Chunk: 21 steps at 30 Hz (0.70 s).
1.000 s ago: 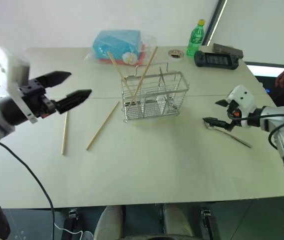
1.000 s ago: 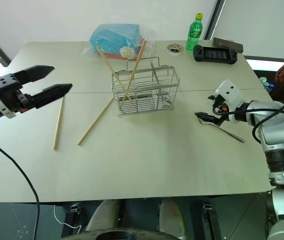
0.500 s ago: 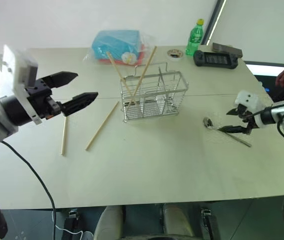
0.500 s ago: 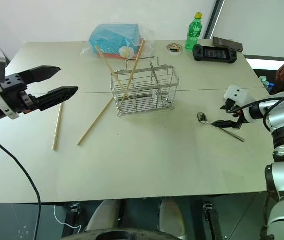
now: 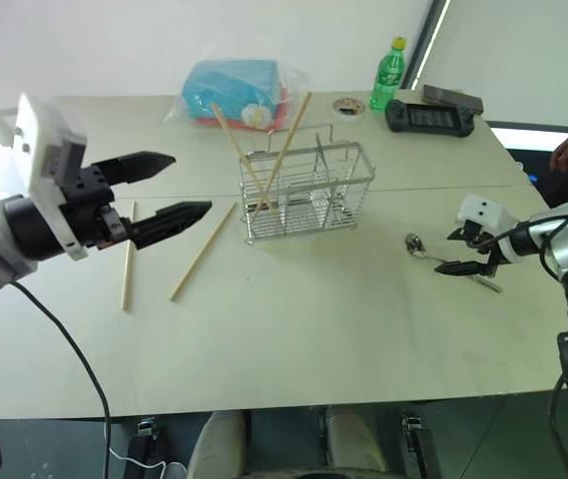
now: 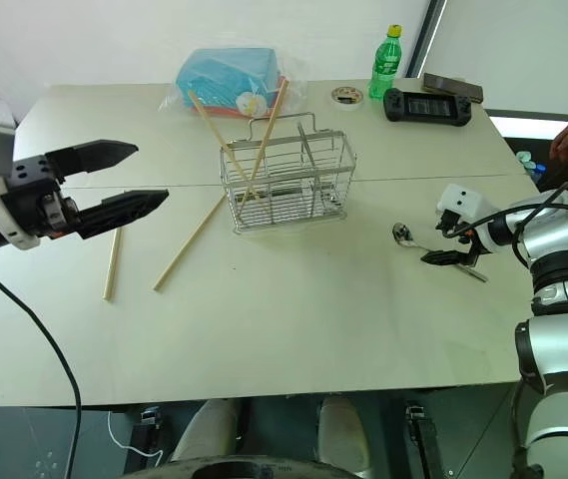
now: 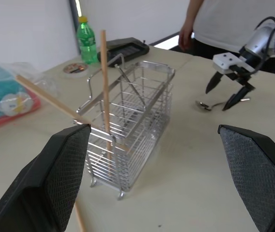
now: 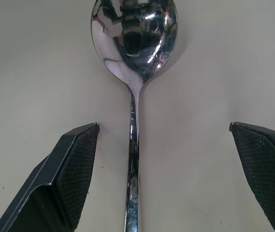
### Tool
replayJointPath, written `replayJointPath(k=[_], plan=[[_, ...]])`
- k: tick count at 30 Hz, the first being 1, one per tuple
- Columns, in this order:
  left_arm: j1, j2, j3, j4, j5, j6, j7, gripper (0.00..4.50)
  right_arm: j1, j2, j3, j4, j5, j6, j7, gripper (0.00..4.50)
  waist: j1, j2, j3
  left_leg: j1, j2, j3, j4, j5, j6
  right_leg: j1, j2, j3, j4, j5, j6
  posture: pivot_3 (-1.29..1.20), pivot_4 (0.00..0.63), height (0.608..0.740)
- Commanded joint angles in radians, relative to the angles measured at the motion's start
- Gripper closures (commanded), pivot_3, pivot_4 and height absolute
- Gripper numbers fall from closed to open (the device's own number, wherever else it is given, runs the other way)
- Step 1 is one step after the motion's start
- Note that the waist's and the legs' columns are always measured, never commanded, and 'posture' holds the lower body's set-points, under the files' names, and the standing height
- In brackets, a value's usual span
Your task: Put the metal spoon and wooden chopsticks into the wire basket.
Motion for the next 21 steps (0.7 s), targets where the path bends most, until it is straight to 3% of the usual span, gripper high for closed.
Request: replayJointPath(k=[1, 7, 21], plan=[[-0.005, 0.031, 0.013, -0.016, -0.039, -0.003, -0.011, 0.00, -0.012, 0.001, -0.021, -0.032, 0.010, 0.018, 0.027, 1.33, 0.000, 0.000, 0.000, 0.000, 0.000, 0.000, 0.000, 0.000, 0.000, 0.000, 0.000, 0.000, 0.000, 0.000, 0.000, 0.00, 0.150, 0.710], [0.000, 0.068, 0.013, -0.009, -0.111, 0.011, -0.042, 0.00, 0.000, 0.008, -0.034, -0.063, 0.023, 0.055, 0.036, 4.45, 0.000, 0.000, 0.000, 0.000, 0.000, 0.000, 0.000, 0.000, 0.000, 0.000, 0.000, 0.000, 0.000, 0.000, 0.000, 0.00, 0.150, 0.710], [-0.005, 0.116, -0.006, 0.022, -0.196, 0.018, -0.073, 0.00, 0.011, 0.010, -0.061, -0.118, 0.046, 0.084, 0.005, 4.45, 0.000, 0.000, 0.000, 0.001, 0.000, 0.000, 0.000, 0.000, 0.000, 0.000, 0.000, 0.000, 0.001, 0.000, 0.000, 0.00, 0.150, 0.710]])
